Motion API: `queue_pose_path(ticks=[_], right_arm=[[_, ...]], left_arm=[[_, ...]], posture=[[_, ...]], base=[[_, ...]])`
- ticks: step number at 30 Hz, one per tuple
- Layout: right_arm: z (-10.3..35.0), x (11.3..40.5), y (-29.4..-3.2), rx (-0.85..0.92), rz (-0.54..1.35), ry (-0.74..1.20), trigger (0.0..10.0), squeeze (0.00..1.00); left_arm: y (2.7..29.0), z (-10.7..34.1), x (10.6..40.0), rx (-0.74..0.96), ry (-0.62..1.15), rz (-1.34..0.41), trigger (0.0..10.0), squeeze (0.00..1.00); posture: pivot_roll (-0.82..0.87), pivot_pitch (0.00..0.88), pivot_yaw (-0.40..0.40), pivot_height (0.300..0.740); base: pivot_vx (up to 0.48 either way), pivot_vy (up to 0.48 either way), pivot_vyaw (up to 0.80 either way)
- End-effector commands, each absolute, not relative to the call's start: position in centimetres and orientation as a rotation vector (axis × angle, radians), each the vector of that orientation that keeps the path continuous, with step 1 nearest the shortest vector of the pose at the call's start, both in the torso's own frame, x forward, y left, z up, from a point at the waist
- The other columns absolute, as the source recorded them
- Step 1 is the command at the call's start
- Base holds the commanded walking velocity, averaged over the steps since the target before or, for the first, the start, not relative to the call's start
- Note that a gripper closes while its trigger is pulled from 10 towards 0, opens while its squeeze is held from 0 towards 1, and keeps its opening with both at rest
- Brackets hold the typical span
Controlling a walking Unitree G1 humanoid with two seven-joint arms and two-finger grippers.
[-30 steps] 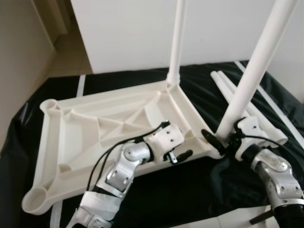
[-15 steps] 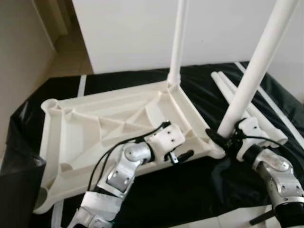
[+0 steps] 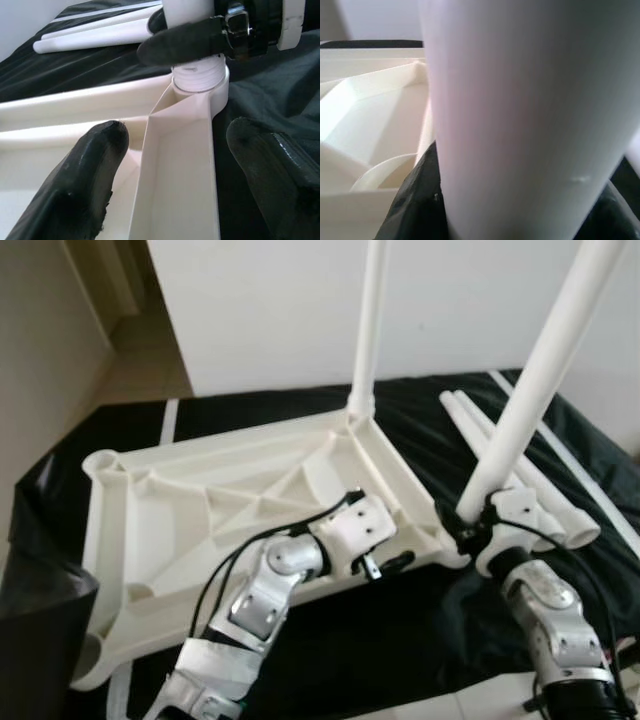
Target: Building children table
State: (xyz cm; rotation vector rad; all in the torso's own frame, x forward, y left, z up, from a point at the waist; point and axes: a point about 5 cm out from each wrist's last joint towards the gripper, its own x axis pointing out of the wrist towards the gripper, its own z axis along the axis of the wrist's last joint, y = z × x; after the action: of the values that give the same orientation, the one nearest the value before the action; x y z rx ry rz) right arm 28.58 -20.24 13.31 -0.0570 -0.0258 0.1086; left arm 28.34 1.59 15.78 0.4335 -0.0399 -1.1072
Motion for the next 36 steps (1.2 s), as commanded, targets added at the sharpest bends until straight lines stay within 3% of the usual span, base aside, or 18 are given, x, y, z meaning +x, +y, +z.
queue_pose_path(ticks=[1, 7, 13, 33, 34, 36], right_arm=[[11.6, 28.0, -20.9, -0.034, -0.031, 0.08, 10.0, 0.0], [10.7, 27.6, -18.7, 0.082, -0.29, 0.107, 10.0, 0.0], [9.9, 27.7, -18.6, 0.154, -0.459, 0.149, 10.0, 0.0], [11.1, 27.7, -17.4, 0.104, -0.395, 0.103, 10.0, 0.0], [11.3, 27.8, -17.3, 0.115, -0.37, 0.087, 10.0, 0.4], [11.5, 27.8, -17.3, 0.122, -0.353, 0.075, 10.0, 0.4]], left_arm=[[2.3, 15.5, 28.9, 0.437, -0.034, -0.991, 10.0, 0.0], [2.4, 15.2, 28.8, 0.447, -0.024, -0.99, 10.0, 0.0], [2.4, 15.3, 28.8, 0.438, -0.023, -0.979, 10.0, 0.0], [2.6, 15.2, 28.7, 0.444, -0.018, -0.989, 10.0, 0.0], [2.6, 15.2, 28.7, 0.445, -0.017, -0.987, 10.0, 0.0], [2.7, 15.2, 28.8, 0.446, -0.016, -0.985, 10.0, 0.0]], posture=[[-0.08, 0.005, 0.002, 0.74], [-0.07, 0.011, 0.0, 0.74], [-0.06, 0.012, -0.006, 0.74], [-0.07, 0.016, 0.003, 0.74], [-0.06, 0.015, 0.002, 0.74], [-0.06, 0.015, 0.002, 0.74]], base=[[0.0, 0.0, 0.0], [0.0, 0.0, 0.0], [0.0, 0.0, 0.0], [0.0, 0.0, 0.0], [0.0, 0.0, 0.0], [0.0, 0.0, 0.0]])
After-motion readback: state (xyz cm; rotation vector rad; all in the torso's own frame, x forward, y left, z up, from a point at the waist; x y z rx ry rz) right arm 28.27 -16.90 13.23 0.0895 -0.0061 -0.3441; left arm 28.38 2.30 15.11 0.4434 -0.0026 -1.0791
